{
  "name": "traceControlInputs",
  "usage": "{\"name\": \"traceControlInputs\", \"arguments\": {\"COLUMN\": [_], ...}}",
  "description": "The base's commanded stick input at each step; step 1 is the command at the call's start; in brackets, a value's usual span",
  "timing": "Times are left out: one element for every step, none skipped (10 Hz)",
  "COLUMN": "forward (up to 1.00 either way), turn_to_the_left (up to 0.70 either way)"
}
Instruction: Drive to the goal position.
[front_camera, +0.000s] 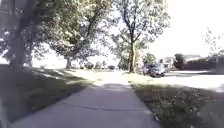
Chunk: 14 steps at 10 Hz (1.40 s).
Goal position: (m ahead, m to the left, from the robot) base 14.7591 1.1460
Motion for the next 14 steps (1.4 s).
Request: {"name": "traceControlInputs", "arguments": {"forward": [1.00,1.00,1.00,1.00,1.00,1.00,1.00,1.00,1.00,1.00,1.00,1.00,1.00,1.00], "turn_to_the_left": [0.00,0.00,0.00,0.00,0.02,0.00,0.02,0.02,0.00,0.02,0.02,0.02,0.01,0.00]}}
